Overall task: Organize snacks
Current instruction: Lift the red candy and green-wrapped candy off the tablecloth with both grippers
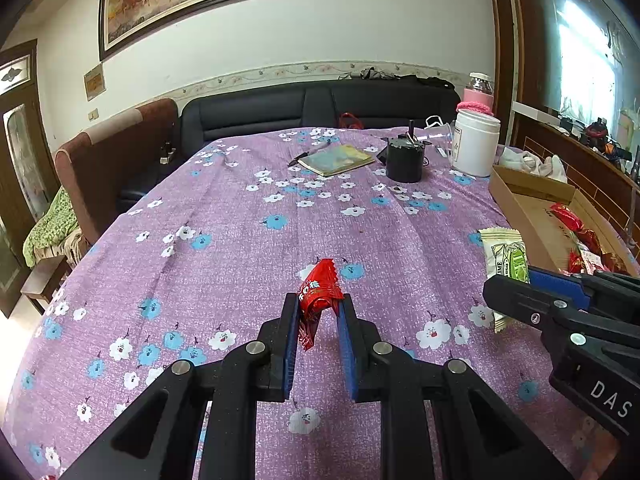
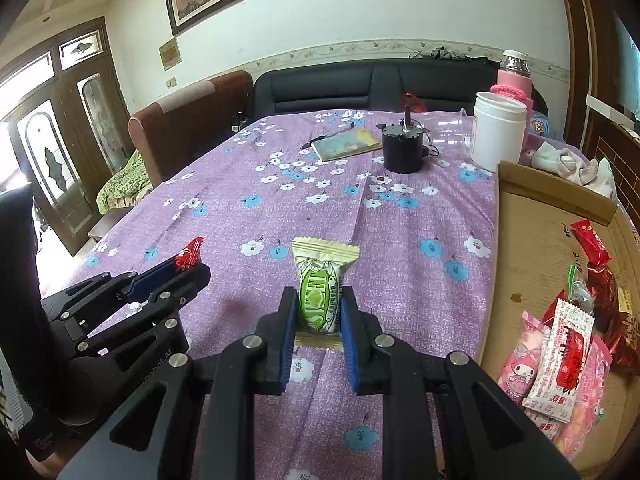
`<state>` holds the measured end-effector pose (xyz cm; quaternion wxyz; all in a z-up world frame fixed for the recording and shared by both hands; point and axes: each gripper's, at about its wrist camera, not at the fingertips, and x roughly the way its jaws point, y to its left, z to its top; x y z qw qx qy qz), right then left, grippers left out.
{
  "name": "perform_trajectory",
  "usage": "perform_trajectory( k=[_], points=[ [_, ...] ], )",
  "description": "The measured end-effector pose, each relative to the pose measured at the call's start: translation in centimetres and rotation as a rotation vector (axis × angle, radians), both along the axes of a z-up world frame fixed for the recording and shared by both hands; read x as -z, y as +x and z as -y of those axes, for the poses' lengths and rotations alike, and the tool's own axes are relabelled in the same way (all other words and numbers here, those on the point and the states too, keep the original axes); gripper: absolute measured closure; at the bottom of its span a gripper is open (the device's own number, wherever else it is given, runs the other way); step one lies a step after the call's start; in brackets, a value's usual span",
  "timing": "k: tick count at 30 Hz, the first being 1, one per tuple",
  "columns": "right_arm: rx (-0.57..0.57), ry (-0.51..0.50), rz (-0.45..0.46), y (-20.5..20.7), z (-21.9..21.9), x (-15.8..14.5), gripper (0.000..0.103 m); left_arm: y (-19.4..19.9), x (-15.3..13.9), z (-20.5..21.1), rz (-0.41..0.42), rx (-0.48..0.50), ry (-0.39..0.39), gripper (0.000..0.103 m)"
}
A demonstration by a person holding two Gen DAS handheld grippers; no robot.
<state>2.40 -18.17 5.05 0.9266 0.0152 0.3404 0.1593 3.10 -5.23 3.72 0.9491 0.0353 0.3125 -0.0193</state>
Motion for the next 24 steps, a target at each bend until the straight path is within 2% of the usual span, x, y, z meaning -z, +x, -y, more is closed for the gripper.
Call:
perform_trajectory(
  k=[24],
  points=[
    [0.011,0.008,0.005,-0.01,0.42,-0.43,0.083,-0.25,-0.12,0.38,0.021,0.004,0.026,0.084]
  ],
)
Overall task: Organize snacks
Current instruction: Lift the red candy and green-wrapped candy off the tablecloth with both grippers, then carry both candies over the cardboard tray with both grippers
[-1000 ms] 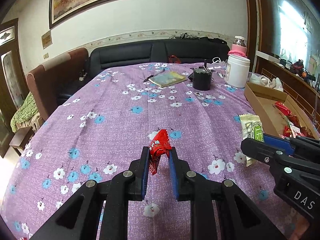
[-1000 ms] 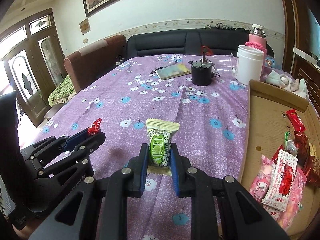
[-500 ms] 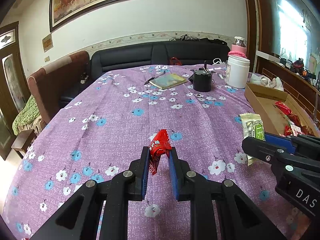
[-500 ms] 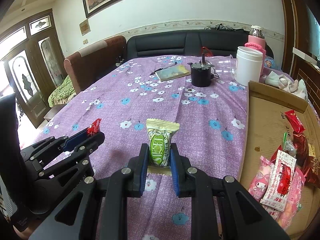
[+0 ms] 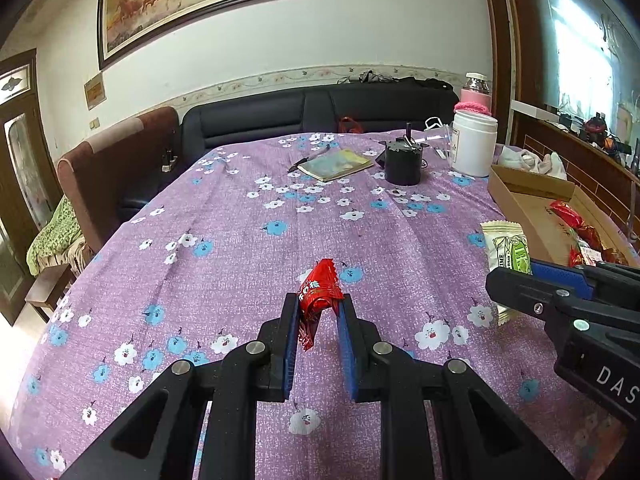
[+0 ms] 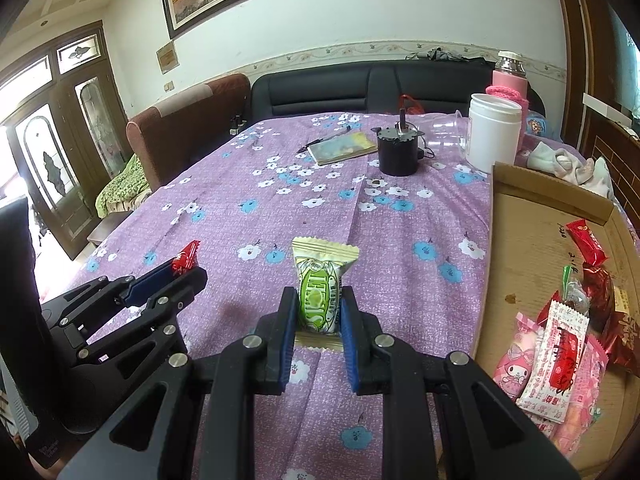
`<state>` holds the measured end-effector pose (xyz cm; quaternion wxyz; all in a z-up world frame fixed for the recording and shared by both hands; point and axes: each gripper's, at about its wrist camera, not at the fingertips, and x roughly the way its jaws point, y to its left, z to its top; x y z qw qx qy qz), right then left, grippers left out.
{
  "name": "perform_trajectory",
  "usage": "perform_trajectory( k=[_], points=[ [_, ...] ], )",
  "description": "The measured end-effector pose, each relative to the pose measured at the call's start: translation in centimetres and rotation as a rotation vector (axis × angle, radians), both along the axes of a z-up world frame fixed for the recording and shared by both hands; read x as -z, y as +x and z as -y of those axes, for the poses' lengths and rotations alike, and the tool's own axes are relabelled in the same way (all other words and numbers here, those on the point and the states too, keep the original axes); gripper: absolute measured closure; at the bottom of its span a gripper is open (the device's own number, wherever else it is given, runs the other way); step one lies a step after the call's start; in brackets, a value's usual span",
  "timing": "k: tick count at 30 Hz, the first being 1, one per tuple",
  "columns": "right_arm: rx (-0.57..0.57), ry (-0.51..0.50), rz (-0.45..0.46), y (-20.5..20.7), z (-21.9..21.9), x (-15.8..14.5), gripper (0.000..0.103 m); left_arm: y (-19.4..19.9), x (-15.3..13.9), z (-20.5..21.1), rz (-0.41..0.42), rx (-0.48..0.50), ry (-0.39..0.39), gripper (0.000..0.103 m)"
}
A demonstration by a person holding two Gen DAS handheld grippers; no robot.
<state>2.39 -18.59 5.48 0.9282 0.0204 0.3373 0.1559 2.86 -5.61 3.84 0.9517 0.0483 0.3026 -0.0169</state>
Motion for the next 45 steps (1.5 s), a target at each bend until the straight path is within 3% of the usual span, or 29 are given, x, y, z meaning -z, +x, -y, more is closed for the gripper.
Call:
perform_trajectory(
  k=[31,45],
  points=[
    [0.034,0.030,0.013,0.0,1.5,-0.7,0.083,-0.6,-0.3,1.0,0.039,0.018,0.026,0.084],
    [0.143,0.112,0.043,0.3,6.3,-2.7,0.083,-1.3,-1.9,4.2,0.059,0.071,0.069,0.084]
  ],
)
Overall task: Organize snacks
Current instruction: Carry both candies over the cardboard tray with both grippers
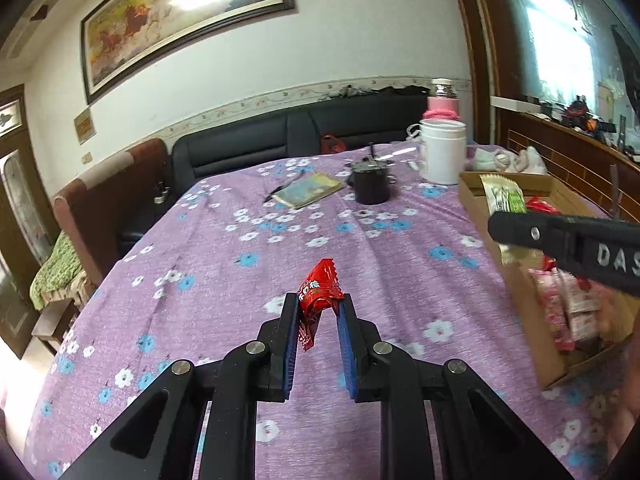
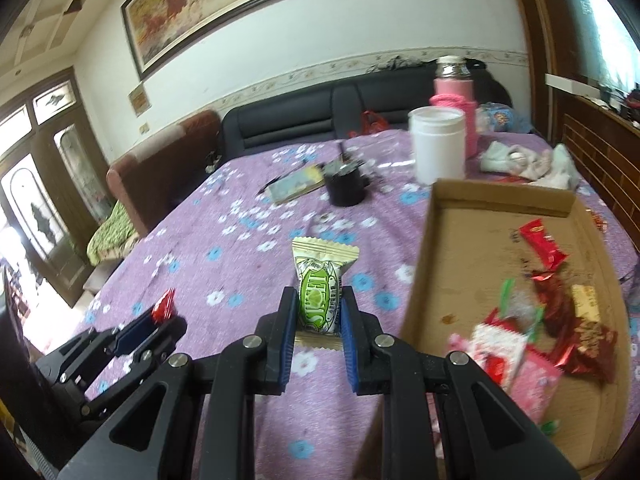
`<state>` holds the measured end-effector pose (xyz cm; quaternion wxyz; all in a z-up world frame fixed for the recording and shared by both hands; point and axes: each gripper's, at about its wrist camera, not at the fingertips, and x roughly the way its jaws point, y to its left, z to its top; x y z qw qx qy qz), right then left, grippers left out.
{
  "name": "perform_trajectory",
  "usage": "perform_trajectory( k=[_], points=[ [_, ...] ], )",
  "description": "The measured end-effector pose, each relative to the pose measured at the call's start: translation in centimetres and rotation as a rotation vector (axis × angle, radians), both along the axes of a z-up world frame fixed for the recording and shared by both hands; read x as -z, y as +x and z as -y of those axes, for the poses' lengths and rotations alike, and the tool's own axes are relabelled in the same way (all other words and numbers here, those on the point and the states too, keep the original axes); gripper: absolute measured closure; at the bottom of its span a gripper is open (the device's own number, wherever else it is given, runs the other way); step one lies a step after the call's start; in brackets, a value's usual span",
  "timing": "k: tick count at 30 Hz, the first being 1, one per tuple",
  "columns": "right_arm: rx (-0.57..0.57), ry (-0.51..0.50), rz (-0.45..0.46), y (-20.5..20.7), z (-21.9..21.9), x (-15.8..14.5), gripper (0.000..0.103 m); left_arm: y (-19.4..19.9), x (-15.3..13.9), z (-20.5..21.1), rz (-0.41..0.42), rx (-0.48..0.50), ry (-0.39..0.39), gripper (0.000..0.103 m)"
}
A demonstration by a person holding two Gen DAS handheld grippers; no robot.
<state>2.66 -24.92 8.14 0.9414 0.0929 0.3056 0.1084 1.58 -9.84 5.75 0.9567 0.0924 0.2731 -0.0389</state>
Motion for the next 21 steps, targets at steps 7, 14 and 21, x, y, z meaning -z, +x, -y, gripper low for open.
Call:
perform_trajectory(
  k=[7,14,21],
  points=[
    [0.115,0.084,-0.006,0.8,5.8,-0.9,0.083,0.1,-2.5,3.8,-0.023,0.111,-0.063,0.084],
    [0.264,0.118,-0.011,0.8,12.0,-1.6,0.083,0.5,-3.5,10.5,-0.092,0.275,-0.159,0.085],
    [0.358,0.114,-0.104,1.8,15.5,0.3,0.083,1.0,-1.4,16.7,-0.170,0.376,-0.158,0.085]
  ],
)
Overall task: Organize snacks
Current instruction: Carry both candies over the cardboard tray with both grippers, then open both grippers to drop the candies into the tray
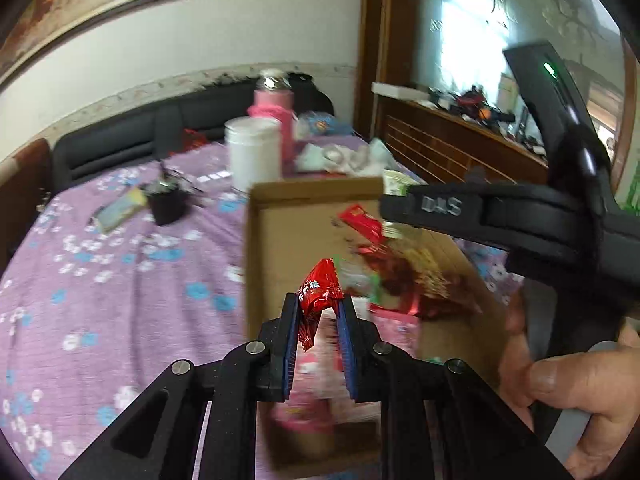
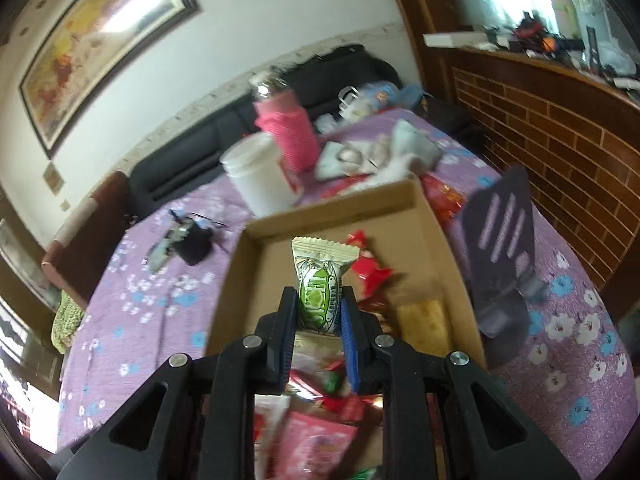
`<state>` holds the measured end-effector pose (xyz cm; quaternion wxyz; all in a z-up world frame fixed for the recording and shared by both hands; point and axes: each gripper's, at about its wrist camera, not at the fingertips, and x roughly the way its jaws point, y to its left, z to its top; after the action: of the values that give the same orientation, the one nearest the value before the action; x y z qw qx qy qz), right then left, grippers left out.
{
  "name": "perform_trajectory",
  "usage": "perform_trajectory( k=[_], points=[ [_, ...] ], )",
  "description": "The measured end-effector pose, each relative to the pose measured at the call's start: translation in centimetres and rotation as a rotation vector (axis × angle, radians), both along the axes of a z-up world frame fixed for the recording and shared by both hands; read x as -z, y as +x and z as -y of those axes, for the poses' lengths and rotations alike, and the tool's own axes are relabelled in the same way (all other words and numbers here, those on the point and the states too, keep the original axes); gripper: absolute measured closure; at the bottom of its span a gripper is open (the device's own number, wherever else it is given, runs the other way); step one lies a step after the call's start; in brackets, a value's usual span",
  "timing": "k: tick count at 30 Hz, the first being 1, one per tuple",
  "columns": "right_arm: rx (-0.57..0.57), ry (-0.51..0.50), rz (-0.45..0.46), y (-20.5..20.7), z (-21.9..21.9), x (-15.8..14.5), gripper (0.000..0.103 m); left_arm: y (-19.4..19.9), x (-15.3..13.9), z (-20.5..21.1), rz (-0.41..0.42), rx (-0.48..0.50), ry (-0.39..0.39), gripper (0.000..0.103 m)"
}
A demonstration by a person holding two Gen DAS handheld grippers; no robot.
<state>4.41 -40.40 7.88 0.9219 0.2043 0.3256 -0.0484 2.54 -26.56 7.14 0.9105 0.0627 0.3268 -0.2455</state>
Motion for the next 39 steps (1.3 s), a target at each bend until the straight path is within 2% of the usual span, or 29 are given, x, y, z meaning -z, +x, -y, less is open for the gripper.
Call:
perform_trajectory(
  k=[4,12,19,39],
  points=[
    [-0.001,-0.001,-0.061,0.9,0.2,1.4,0.083,0.1,1.8,1.4,-0.027,0.015,0.012,0.085],
    [-0.027,-0.035,-0.109,1.8,-1.0,2.5,0.083,-1.4,2.8,1.8,0.051,0.024,0.051,0.085],
    [-0.033,-0.075,-0.114,1.9,-1.6,2.7,0.083,-2.4,2.9,1.6,0.102,0.018,0.062,0.085],
    [-0.050,-0.105,-0.113,1.8,-2.3,2.5,0.082,-3.0,2.5,0.9,0.141,-0.002,0.056,0.085]
  ],
)
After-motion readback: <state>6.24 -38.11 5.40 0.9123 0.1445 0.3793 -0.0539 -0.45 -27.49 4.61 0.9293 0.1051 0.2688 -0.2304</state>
